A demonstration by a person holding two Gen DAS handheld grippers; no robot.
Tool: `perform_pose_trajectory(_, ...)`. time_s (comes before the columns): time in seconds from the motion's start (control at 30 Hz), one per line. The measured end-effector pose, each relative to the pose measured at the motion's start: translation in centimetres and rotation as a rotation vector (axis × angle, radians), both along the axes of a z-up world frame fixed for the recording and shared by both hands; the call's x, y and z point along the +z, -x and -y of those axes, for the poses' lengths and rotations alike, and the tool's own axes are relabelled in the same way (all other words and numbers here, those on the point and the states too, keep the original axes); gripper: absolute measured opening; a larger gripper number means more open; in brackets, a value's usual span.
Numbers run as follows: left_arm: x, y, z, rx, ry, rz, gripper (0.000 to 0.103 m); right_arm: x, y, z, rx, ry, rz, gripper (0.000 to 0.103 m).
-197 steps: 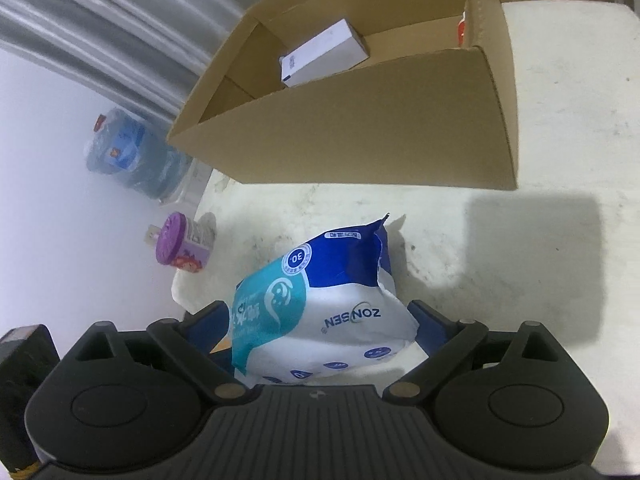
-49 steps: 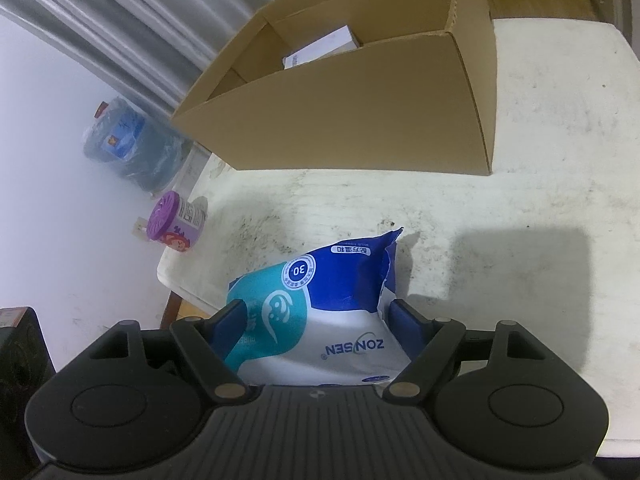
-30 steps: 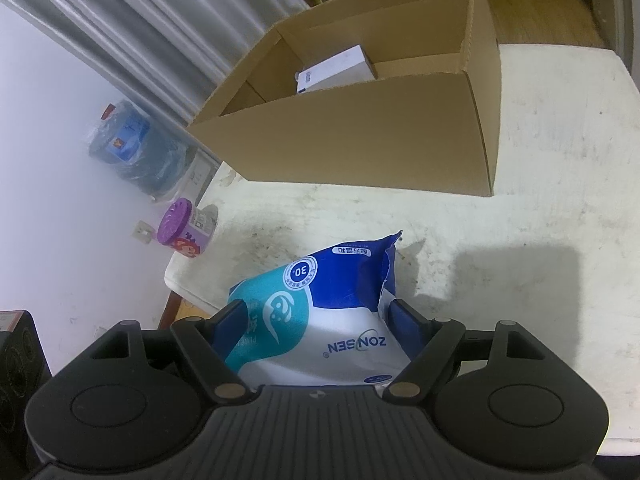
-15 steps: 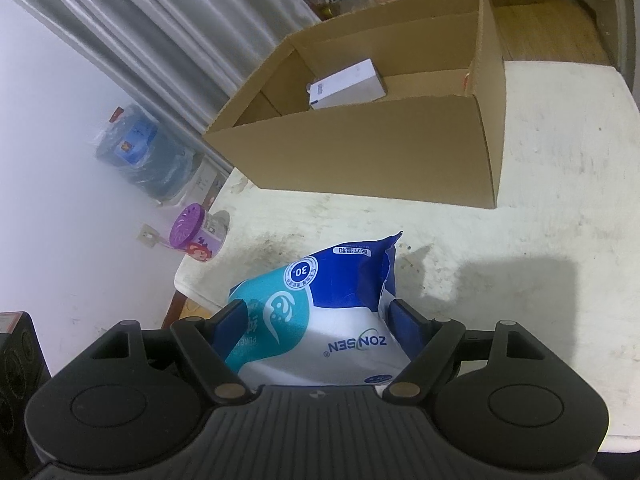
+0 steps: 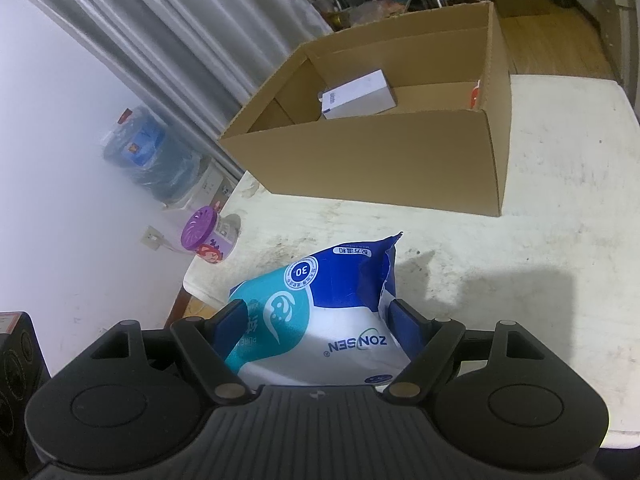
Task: Organize objects
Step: 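Hold the wet-wipes pack in the right gripper above the table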
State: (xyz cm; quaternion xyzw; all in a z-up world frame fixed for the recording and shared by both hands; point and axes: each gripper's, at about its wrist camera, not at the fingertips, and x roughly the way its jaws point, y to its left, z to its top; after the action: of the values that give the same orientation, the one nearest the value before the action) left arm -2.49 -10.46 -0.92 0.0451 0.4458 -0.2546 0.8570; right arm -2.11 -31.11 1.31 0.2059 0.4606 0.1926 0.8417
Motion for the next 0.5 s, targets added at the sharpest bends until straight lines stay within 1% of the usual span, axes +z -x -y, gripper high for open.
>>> perform_pose_trajectory(0.37,0.15,-0.19,-0.42,0.006,0.004,0.014,0.084,0.59,0.68,-0.40,0.001,0.000,0.011,0.081)
perform_pose_trajectory(0.4,0.15,-0.19,-0.43,0.024,0.004,0.014,0.084,0.60,0.75,-0.42,0.000,0.000,0.009,0.081)
perform_pose_trajectory(0.5,0.00,-0.19,-0.45,0.023,0.004,0.012,0.084,0.58,0.75,-0.37,0.000,0.001,0.007,0.081)
